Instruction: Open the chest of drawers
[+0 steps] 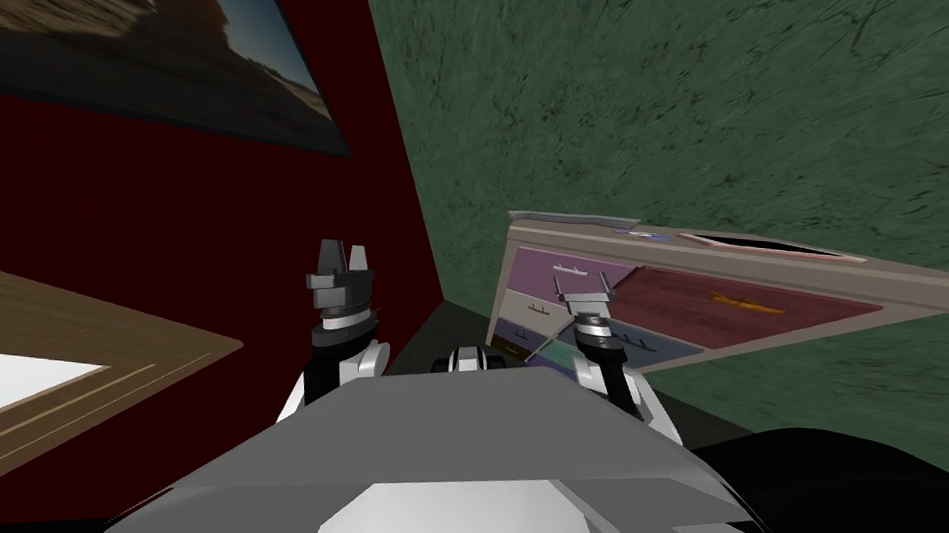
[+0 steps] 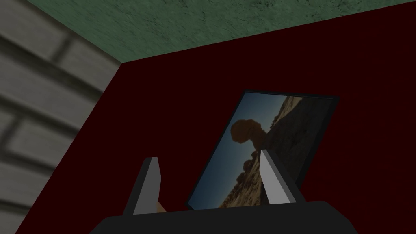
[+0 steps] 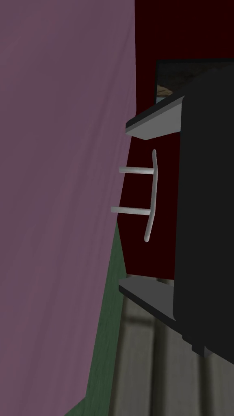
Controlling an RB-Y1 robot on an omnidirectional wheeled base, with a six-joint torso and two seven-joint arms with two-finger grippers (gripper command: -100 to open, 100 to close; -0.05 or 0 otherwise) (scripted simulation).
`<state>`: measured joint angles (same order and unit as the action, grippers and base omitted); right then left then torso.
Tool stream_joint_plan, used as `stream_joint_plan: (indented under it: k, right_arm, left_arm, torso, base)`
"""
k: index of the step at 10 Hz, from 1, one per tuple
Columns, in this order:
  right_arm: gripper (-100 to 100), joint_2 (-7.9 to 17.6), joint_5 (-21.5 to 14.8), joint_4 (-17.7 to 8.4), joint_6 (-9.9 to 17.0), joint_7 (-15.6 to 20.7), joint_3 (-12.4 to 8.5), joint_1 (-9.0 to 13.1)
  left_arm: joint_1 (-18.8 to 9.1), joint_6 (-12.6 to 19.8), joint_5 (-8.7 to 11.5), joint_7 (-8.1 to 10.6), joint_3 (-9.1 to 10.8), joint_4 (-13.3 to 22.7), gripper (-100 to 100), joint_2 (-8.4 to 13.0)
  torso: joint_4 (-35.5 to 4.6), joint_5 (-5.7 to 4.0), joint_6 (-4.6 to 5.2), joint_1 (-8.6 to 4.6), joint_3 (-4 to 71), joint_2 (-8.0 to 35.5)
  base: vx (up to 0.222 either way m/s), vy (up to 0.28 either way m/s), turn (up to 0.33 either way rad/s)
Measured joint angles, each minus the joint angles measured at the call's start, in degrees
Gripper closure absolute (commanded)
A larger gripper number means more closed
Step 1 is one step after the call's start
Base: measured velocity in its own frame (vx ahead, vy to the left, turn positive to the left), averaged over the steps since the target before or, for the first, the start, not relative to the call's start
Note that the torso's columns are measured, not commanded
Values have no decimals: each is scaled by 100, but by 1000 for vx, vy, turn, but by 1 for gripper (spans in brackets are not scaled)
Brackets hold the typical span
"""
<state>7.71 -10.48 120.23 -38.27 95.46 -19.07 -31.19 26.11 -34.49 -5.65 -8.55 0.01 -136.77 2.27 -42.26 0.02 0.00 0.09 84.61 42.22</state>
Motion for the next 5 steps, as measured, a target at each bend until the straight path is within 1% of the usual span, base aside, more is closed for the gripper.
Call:
stream_joint_plan:
  k: [1, 3, 4, 5]
  right_arm:
    - [-100, 47, 68, -4, -5, 14, -40, 19]
    - [-100, 40, 199, 10, 13, 64, -108, 85]
    - [-100, 131, 263, 5, 10, 85, -146, 110]
    - [-100, 39, 346, 44, 36, 112, -197, 148]
  left_arm:
    - [1, 0, 0, 0, 0, 0, 0, 0]
    - [0, 0, 0, 0, -1, -1, 0, -1]
    - [0, 0, 0, 0, -1, 0, 0, -1]
    - [0, 0, 0, 0, -1, 0, 0, -1]
  torso:
    - [2, 4, 2, 13, 4, -8]
    - [-1, 3, 0, 7, -3, 5]
    - [-3, -3, -1, -13, -6, 9]
    - [-3, -4, 1, -12, -6, 9]
  base:
    - [68, 163, -173]
    - [52, 163, -147]
    - [50, 163, -157]
    - [47, 149, -103]
